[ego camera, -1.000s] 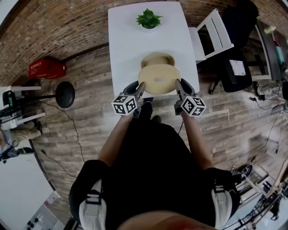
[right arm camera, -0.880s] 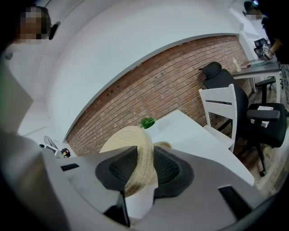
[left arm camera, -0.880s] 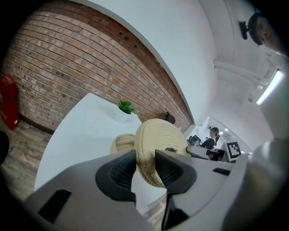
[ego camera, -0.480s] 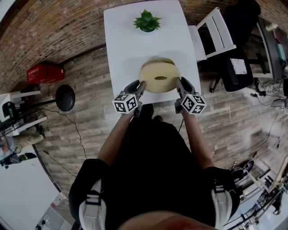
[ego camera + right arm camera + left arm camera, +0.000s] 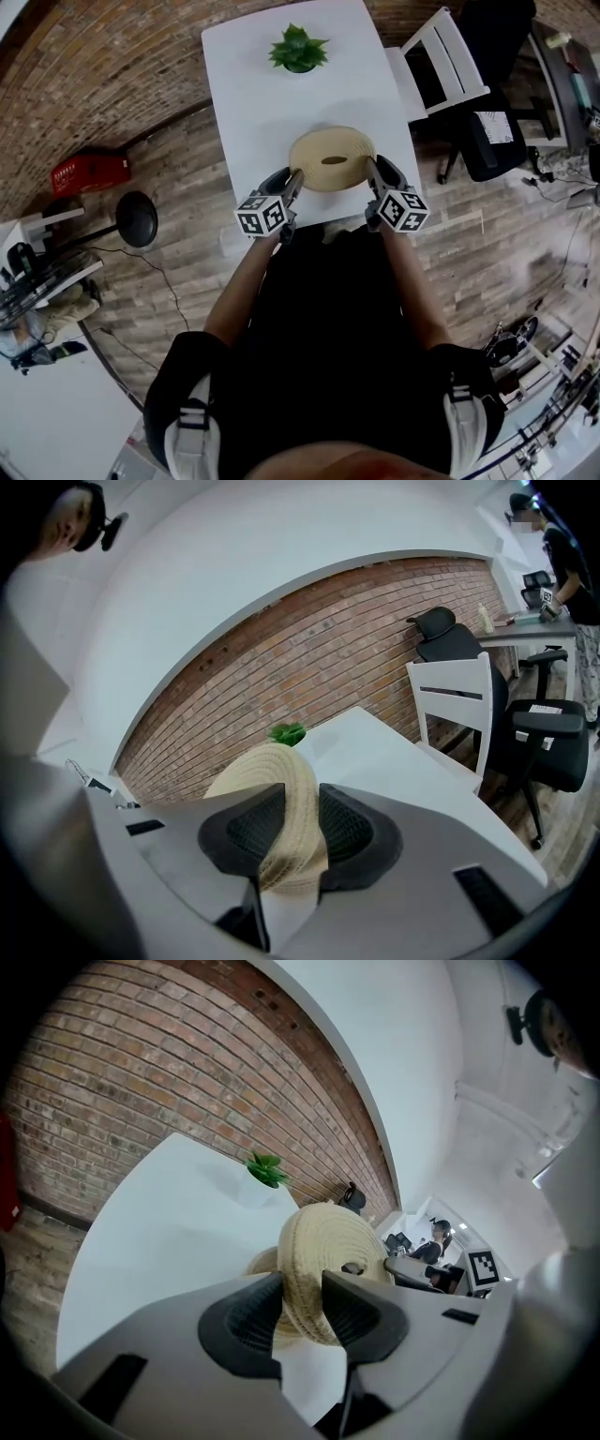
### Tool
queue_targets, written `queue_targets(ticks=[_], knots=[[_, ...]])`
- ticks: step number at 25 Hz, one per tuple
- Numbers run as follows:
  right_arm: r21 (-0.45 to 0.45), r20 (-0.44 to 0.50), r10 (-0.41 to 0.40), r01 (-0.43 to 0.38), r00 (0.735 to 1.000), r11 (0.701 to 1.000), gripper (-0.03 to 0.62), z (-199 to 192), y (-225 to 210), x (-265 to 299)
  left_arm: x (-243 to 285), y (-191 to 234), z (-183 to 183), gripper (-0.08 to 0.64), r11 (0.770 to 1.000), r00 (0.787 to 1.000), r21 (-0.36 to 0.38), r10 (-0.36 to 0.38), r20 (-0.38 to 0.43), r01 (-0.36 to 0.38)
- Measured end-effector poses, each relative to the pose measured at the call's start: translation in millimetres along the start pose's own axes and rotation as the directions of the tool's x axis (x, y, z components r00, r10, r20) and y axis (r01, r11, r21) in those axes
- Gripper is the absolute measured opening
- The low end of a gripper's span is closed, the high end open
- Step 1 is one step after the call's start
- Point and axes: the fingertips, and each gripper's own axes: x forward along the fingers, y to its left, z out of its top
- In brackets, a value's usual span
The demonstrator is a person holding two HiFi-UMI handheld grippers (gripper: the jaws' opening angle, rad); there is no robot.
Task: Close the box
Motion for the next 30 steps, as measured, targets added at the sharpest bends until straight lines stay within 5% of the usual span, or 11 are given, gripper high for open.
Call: queue_targets(ticks=[13, 17, 22, 30], knots=[[-0.027, -0.089, 0.028, -0.031, 0.996, 0.999, 0.109, -3, -23, 33, 21, 12, -5, 0.130, 0.997, 0.997, -0.032, 0.076, -0.012, -0.076], [-0.034, -0.129, 0.061, -0.066, 0.990, 0.997, 0.109, -4, -29, 43, 25, 14, -11, 0.130, 0.991, 0.996, -0.099, 0.086, -0.008, -0.086], [-0.106, -0.167, 0.080, -0.099, 0.983, 0.989, 0.110, -5, -29, 52, 28, 18, -16, 0.130, 0.986, 0.991, -0.101, 0.133, -0.020, -0.134], [-0.071, -0.212, 0.097, -0.114, 0.972, 0.991, 0.110, -15, -40, 64, 34, 24, -15, 0.133, 0.981, 0.989, -0.123, 0.150, 0.000, -0.149]])
